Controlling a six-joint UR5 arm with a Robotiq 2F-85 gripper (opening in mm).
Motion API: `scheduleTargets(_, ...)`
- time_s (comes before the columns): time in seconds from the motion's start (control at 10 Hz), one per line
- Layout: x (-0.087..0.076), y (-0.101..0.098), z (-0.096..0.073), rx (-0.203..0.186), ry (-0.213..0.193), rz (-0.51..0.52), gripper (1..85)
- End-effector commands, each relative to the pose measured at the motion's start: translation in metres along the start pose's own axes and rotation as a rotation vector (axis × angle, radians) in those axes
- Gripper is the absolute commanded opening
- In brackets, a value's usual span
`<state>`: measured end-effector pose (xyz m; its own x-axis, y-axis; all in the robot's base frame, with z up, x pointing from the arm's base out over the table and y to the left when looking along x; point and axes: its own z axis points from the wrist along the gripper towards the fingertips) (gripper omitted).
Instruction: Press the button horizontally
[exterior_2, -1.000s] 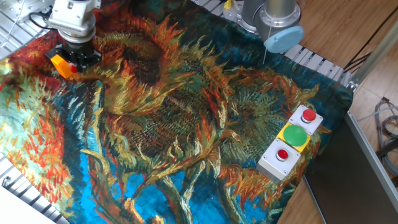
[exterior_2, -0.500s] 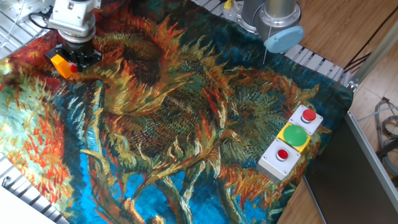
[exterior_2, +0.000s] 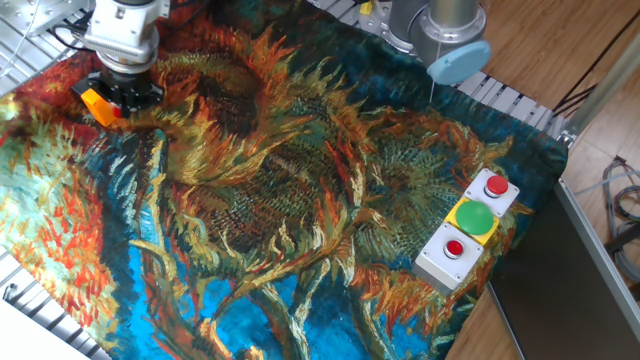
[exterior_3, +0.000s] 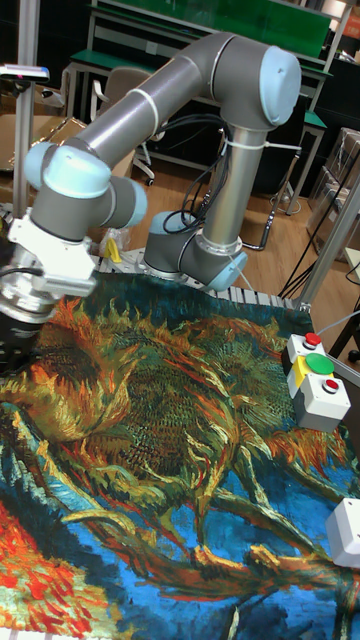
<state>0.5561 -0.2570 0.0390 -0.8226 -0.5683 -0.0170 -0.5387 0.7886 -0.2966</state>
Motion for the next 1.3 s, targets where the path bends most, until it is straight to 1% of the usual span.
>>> scheduleTargets(0.0,-0.021,0.043,-0.014,-0.081,-0.044,0.073,1.3)
scheduleTargets(0.1,-0.015,0.034,-0.013,-0.066,-0.034,0.070,1.3)
scheduleTargets(0.2,-0.011,0.036,-0.013,-0.073,-0.020,0.060,1.3)
scheduleTargets(0.3,-0.011,0.040,-0.013,-0.088,-0.019,0.026,1.3)
scheduleTargets(0.4,-0.016,0.046,-0.014,-0.113,-0.036,0.047,1.3)
scheduleTargets(0.5,-0.027,0.057,-0.016,-0.156,-0.078,0.078,1.3)
scheduleTargets(0.6,-0.035,0.063,-0.018,-0.185,-0.105,0.107,1.3)
scheduleTargets(0.7,-0.046,0.075,-0.022,-0.193,-0.107,0.120,1.3)
scheduleTargets(0.8,-0.068,0.100,-0.033,-0.218,-0.108,0.157,1.3)
scheduleTargets(0.9,-0.088,0.127,-0.046,-0.234,-0.085,0.219,1.3)
scheduleTargets(1.0,-0.100,0.137,-0.057,-0.202,-0.051,0.246,1.3)
scheduleTargets(1.1,-0.098,0.136,-0.061,-0.202,-0.037,0.239,1.3)
scheduleTargets(1.2,-0.094,0.136,-0.061,-0.202,-0.027,0.201,1.3)
